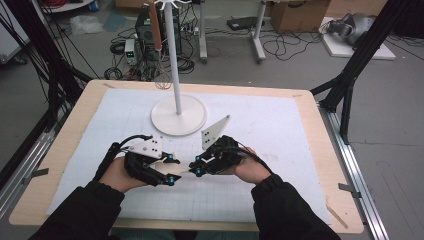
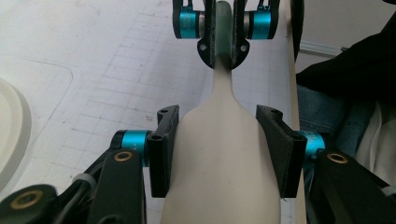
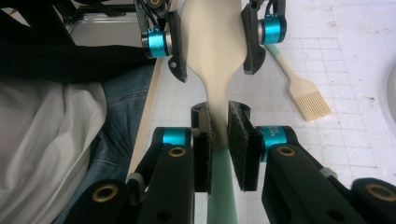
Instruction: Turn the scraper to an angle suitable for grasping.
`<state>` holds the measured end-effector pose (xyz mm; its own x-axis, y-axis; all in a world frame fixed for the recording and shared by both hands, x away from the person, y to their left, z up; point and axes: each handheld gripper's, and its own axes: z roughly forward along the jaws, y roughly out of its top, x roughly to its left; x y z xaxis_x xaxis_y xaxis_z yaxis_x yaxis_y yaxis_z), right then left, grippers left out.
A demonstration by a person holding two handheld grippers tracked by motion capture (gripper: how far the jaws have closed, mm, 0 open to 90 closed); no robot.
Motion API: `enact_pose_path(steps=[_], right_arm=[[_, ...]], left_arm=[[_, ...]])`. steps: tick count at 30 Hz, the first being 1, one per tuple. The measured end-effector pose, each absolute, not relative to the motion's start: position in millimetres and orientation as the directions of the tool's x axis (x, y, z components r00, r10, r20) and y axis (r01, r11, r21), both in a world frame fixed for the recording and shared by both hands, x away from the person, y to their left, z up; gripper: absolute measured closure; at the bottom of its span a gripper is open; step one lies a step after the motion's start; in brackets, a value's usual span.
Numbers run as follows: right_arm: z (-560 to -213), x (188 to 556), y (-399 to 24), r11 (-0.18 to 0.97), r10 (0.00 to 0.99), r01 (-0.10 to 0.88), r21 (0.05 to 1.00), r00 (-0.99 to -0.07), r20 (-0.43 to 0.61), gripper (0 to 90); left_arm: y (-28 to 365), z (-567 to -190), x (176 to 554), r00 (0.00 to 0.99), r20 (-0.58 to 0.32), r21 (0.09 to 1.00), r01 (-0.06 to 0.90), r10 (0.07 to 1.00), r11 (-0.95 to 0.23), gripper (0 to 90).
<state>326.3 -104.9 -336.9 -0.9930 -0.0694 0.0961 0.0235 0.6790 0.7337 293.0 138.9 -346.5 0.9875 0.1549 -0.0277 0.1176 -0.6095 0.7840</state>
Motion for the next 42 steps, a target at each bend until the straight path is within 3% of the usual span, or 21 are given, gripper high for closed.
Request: enact_pose_path(steps=[23, 28, 31, 42], right_arm=[[-338.4, 327.5, -103.2, 0.666, -0.077, 0.019, 0.746, -0.993, 0.094, 78.4], [-339.2, 327.9, -102.8, 0.662, -0.073, 0.029, 0.749, -0.992, 0.103, 72.8], [-340.9, 328.7, -102.2, 0.669, -0.058, 0.043, 0.742, -0.992, 0.110, 65.0], [-347.8, 329.8, -114.3, 0.651, -0.031, 0.068, 0.756, -0.993, 0.116, 61.7]], left_arm=[[142.7, -345.6, 291.1, 0.987, -0.022, 0.799, 0.115, 0.161, -0.591, 53.2], [144.6, -346.8, 291.0, 0.987, -0.024, 0.795, 0.115, 0.159, -0.595, 53.4], [146.2, -347.1, 290.5, 0.987, -0.024, 0.796, 0.117, 0.162, -0.594, 53.6], [163.5, -343.2, 290.3, 0.981, -0.020, 0.813, 0.127, 0.191, -0.568, 53.3]])
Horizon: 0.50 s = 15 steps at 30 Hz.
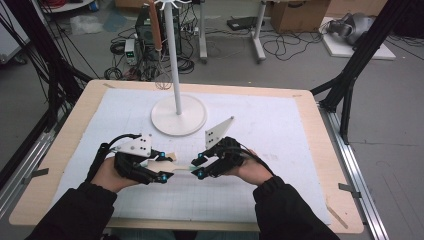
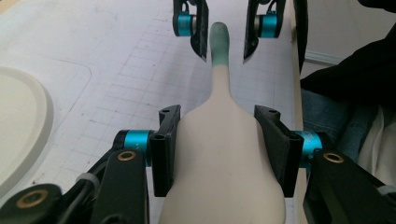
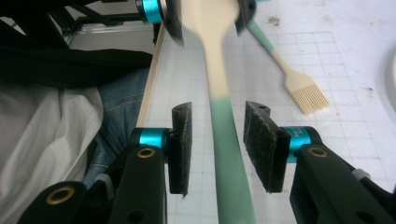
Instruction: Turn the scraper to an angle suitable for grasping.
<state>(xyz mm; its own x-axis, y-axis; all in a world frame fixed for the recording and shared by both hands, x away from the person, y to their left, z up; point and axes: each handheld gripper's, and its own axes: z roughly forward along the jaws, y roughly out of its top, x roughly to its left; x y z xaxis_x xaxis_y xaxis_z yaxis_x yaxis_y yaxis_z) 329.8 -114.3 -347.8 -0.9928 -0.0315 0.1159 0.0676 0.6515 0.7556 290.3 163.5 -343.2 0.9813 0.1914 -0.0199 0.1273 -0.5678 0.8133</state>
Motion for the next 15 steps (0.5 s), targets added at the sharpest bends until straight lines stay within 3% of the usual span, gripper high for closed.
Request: enact_pose_path(steps=[15], right_arm=[[-354.6, 332.5, -124.3, 0.635, 0.001, 0.082, 0.768, -0.994, 0.105, 62.9]], left_arm=[[173.9, -336.3, 290.5, 0.979, -0.028, 0.835, 0.135, 0.203, -0.534, 53.2]])
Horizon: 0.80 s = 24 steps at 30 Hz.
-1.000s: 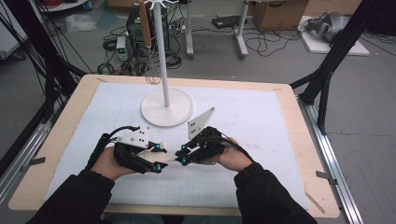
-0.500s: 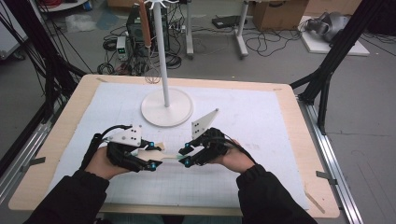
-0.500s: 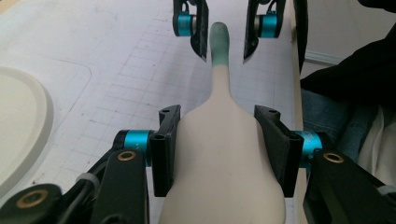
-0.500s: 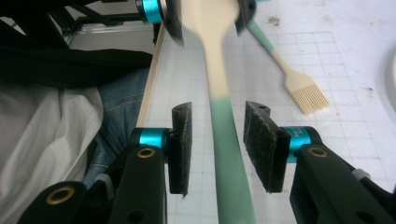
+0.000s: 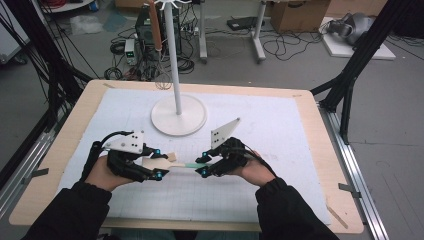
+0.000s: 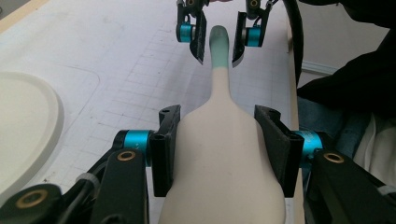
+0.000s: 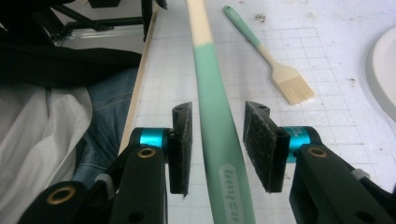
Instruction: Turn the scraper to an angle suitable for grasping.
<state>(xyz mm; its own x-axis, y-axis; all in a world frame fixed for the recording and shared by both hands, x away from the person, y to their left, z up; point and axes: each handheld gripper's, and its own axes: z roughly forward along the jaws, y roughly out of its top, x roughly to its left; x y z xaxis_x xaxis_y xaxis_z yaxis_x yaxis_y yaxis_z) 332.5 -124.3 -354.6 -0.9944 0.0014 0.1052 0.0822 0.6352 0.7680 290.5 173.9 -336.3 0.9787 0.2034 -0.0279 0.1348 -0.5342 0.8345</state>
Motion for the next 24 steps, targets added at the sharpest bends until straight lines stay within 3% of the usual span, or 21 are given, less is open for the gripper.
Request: enact_pose_path(steps=[13, 24], right_arm=[[-350.4, 340.8, -122.3, 0.626, -0.024, 0.041, 0.779, -0.997, 0.072, 73.2], [-345.2, 357.5, -116.3, 0.680, -0.029, 0.040, 0.732, -0.996, 0.082, 74.5]], left_arm=[[178.7, -336.5, 303.2, 0.976, -0.056, 0.847, 0.157, 0.208, -0.508, 52.5], [179.7, -345.4, 325.2, 0.968, -0.110, 0.824, 0.216, 0.226, -0.523, 49.3]])
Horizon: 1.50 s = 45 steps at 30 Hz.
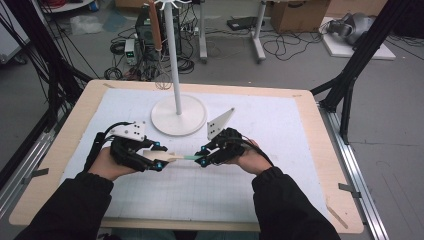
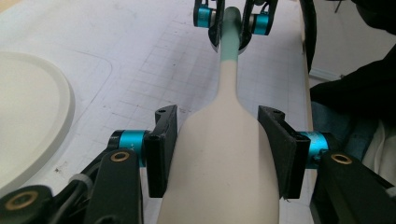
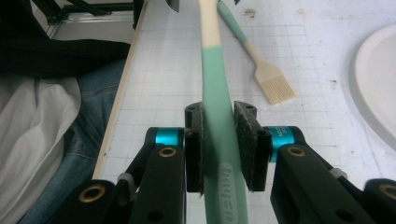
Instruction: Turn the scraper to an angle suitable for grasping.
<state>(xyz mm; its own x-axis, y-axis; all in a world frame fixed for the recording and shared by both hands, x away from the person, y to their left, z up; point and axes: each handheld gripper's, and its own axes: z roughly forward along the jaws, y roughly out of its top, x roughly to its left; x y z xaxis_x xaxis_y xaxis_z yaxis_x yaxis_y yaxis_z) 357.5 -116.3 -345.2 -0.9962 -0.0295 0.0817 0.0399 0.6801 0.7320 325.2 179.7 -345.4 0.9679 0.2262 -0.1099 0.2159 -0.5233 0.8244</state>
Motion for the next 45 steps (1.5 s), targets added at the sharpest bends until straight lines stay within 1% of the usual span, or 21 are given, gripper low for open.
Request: enact_pose_path(steps=[6, 10, 15, 17, 20, 23, 29, 32, 36, 38, 41, 45], right_arm=[[-341.1, 359.8, -115.1, 0.692, -0.027, 0.037, 0.721, -0.997, 0.077, 74.6], [-340.8, 358.9, -115.1, 0.700, -0.012, 0.032, 0.713, -0.998, 0.056, 74.7], [-336.7, 356.6, -111.8, 0.742, -0.006, 0.001, 0.671, -1.000, 0.007, 74.7], [-334.1, 355.6, -110.2, 0.741, -0.012, 0.003, 0.671, -1.000, 0.017, 74.7], [-334.0, 355.7, -106.9, 0.749, -0.014, -0.012, 0.662, -1.000, -0.002, 74.6], [-335.7, 353.7, -102.1, 0.761, -0.023, -0.021, 0.648, -1.000, -0.005, 74.6], [-336.3, 349.1, -91.3, 0.775, -0.060, -0.053, 0.629, -0.998, -0.011, 74.6], [-335.9, 346.2, -86.9, 0.780, -0.076, -0.067, 0.623, -0.997, -0.012, 74.6], [-335.0, 342.7, -84.2, 0.779, -0.088, -0.089, 0.620, -0.996, -0.032, 74.6], [-333.9, 341.6, -83.8, 0.778, -0.094, -0.096, 0.621, -0.995, -0.036, 74.5], [-333.8, 340.9, -83.7, 0.777, -0.090, -0.094, 0.622, -0.995, -0.038, 74.1], [-333.1, 344.9, -87.1, 0.759, -0.061, -0.059, 0.649, -0.998, -0.019, 70.9]], left_arm=[[181.6, -346.3, 328.1, 0.962, -0.123, 0.821, 0.236, 0.243, -0.519, 47.2], [182.2, -345.0, 328.3, 0.959, -0.119, 0.811, 0.244, 0.257, -0.532, 42.5], [182.5, -340.6, 327.4, 0.960, -0.114, 0.812, 0.239, 0.257, -0.532, 41.4], [182.3, -339.5, 326.7, 0.961, -0.109, 0.811, 0.233, 0.254, -0.536, 41.9], [178.7, -340.4, 326.1, 0.963, -0.103, 0.805, 0.227, 0.247, -0.548, 41.5], [173.8, -342.8, 326.1, 0.967, -0.101, 0.796, 0.219, 0.233, -0.564, 44.0], [159.7, -347.5, 326.4, 0.976, -0.112, 0.762, 0.206, 0.188, -0.614, 52.1], [152.8, -348.9, 326.8, 0.979, -0.120, 0.747, 0.198, 0.164, -0.634, 58.4], [147.1, -350.5, 326.9, 0.983, -0.124, 0.725, 0.182, 0.133, -0.665, 69.9], [146.1, -351.0, 326.6, 0.987, -0.108, 0.720, 0.161, 0.120, -0.675, 79.2], [146.1, -350.0, 326.6, 0.988, -0.095, 0.717, 0.154, 0.124, -0.680, 80.0], [148.1, -346.6, 326.2, 0.988, -0.069, 0.726, 0.143, 0.136, -0.673, 80.3]])
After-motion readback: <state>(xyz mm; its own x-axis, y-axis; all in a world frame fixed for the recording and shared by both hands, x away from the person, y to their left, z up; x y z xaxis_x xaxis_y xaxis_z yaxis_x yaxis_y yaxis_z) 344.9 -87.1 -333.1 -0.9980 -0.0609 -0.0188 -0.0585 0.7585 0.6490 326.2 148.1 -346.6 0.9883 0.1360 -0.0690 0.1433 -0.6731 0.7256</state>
